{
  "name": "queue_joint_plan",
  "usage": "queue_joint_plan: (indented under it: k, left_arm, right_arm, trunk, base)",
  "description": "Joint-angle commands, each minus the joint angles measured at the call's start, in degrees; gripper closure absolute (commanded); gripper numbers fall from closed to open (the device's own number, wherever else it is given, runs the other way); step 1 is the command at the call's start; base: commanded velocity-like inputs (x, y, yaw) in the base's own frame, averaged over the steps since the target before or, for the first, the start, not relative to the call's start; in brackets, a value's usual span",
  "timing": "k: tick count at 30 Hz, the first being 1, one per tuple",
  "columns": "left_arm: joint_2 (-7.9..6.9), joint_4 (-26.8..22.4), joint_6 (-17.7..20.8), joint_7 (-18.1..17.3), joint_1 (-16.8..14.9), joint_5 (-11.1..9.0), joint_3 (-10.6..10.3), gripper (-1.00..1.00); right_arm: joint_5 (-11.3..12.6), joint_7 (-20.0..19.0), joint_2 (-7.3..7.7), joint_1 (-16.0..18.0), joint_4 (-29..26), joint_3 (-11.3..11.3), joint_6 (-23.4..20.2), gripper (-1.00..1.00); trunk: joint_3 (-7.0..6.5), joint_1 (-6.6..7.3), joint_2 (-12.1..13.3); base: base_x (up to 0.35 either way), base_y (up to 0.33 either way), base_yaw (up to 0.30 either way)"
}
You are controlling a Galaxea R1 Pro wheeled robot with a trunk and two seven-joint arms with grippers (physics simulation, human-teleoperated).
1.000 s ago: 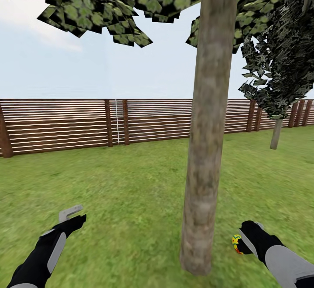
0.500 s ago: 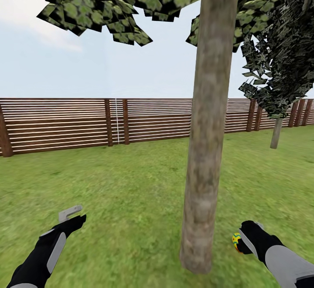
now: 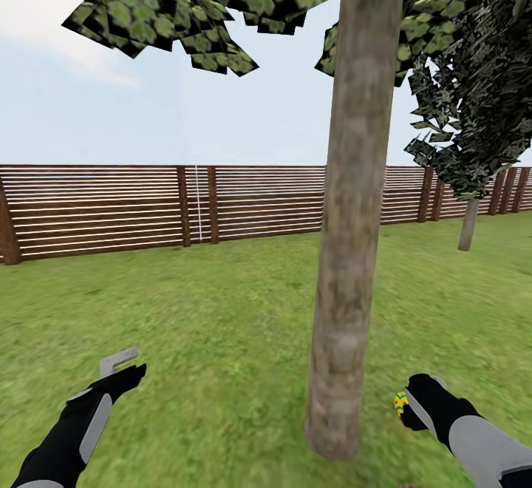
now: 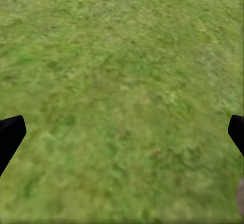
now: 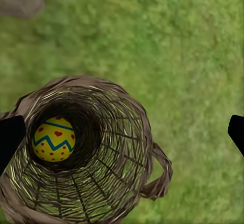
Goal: Take the three Easter eggs out of the wicker basket on the lawn in the garden, then place them on the lawn next to a single tree (choose any tree) so that all three eggs are next to the same tree and none are left in the basket.
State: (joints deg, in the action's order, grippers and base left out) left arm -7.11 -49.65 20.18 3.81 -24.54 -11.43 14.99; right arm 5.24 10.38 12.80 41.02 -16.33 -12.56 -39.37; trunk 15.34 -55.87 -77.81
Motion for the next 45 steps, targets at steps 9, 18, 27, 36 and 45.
queue_joint_plan:
  k: [9,18,27,36,45]
  left_arm:
    - [0.07,0.0,0.3,0.3,0.0,-0.6,0.0,-1.00]
    - [0.01,0.0,0.3,0.4,0.0,-0.6,0.0,-1.00]
    - [0.08,0.2,0.2,0.4,0.0,-0.6,0.0,-1.00]
    - [0.08,0.2,0.2,0.4,0.0,-0.6,0.0,-1.00]
    - [0.08,0.4,0.2,0.4,0.0,-0.6,0.0,-1.00]
  right_arm:
    - [0.6,0.3,-0.10,0.0,-0.1,-0.4,-0.3,-1.00]
    - [0.6,0.3,-0.12,0.0,-0.1,-0.3,-0.3,-1.00]
    - [0.6,0.3,-0.07,0.0,-0.1,-0.3,-0.3,-1.00]
    - [0.6,0.3,-0.06,0.0,-0.1,-0.3,-0.3,-1.00]
    - [0.6,0.3,-0.06,0.0,-0.1,-0.3,-0.3,-1.00]
  trunk:
    - [1.70,-1.99,-3.7]
    - [3.32,-3.96,-7.3]
    - [4.93,-5.94,-10.9]
    - [6.55,-7.92,-14.5]
    - [8.16,-9.89,-18.1]
  base:
    - [0.000,0.000,0.000]
    - [0.000,0.000,0.000]
    - [0.000,0.000,0.000]
    - [0.000,0.000,0.000]
    - [0.000,0.000,0.000]
